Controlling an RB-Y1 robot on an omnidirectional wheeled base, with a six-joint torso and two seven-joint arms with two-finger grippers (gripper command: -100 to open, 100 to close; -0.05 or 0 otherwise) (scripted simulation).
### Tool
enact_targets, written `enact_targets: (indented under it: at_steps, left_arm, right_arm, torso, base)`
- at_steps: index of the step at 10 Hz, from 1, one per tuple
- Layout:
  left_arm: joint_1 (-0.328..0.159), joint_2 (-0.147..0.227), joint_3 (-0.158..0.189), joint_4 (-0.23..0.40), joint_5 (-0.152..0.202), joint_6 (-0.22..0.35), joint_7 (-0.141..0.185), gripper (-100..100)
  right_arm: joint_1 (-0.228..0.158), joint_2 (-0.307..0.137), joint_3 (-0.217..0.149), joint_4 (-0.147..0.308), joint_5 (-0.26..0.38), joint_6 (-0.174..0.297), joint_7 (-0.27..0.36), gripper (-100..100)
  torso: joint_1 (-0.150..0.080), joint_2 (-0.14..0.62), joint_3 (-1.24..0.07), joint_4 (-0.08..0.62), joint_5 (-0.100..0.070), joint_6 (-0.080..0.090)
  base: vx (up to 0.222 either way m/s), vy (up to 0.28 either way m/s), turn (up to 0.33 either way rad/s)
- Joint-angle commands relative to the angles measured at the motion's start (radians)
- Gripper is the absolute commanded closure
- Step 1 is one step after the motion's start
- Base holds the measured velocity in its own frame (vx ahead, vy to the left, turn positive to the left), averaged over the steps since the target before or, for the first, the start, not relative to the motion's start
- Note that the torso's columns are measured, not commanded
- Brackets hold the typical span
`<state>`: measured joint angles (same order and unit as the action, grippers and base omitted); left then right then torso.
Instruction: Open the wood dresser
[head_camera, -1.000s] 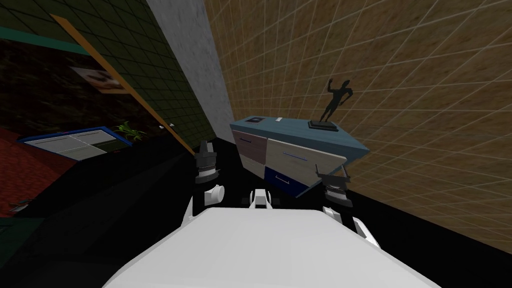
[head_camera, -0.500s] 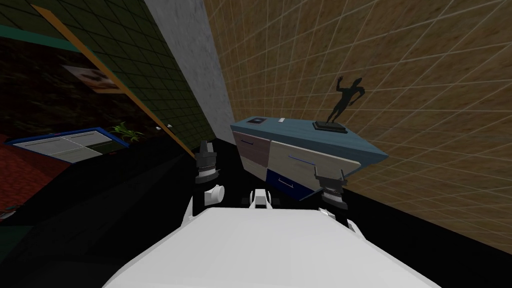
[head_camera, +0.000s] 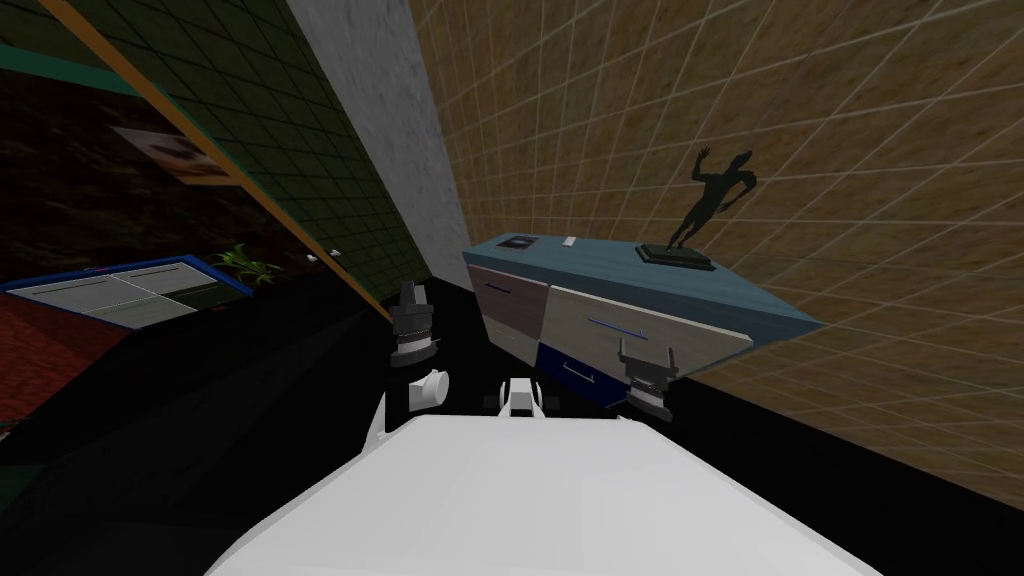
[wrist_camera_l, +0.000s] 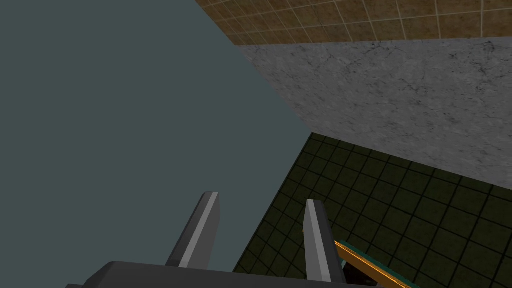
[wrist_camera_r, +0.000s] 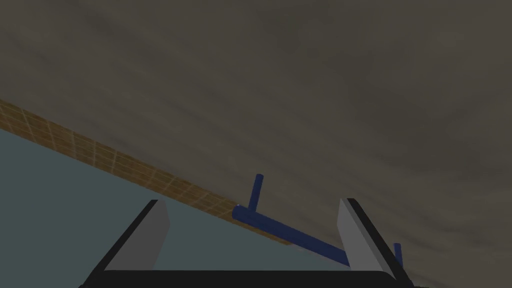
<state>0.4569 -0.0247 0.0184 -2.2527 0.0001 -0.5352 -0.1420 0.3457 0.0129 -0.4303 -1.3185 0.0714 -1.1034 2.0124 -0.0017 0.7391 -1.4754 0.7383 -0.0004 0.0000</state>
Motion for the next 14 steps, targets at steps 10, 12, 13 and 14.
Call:
enact_targets:
  at_steps: [10,12,13,14]
  left_arm:
    - [0.000,0.000,0.000,0.000,0.000,0.000,0.000,0]
    - [0.000,0.000,0.000,0.000,0.000,0.000,0.000,0]
    - [0.000,0.000,0.000,0.000,0.000,0.000,0.000,0]
    - [0.000,0.000,0.000,0.000,0.000,0.000,0.000,0]
  right_arm:
    - [0.003,0.026,0.001,-0.003,0.001,0.001,0.009,100]
    - [-0.019,0.019,-0.013,-0.021,0.047,0.001,-0.040,100]
    - [-0.035,0.020,-0.020,-0.018,0.076,-0.002,-0.066,100]
    - [-0.035,0.020,-0.020,-0.018,0.100,-0.002,-0.085,100]
  torso:
    - [0.000,-0.006,-0.002,-0.005,-0.006,-0.004]
    - [-0.002,-0.009,-0.004,-0.005,-0.005,-0.002]
    - [-0.001,-0.006,-0.003,-0.003,-0.002,0.003]
    - [0.000,-0.002,-0.001,-0.001,-0.001,0.004]
  base:
    - [0.002,0.000,-0.002]
    - [-0.008,0.014,-0.154]
    - [0.030,0.068,-0.445]
    - [0.031,0.063,-0.199]
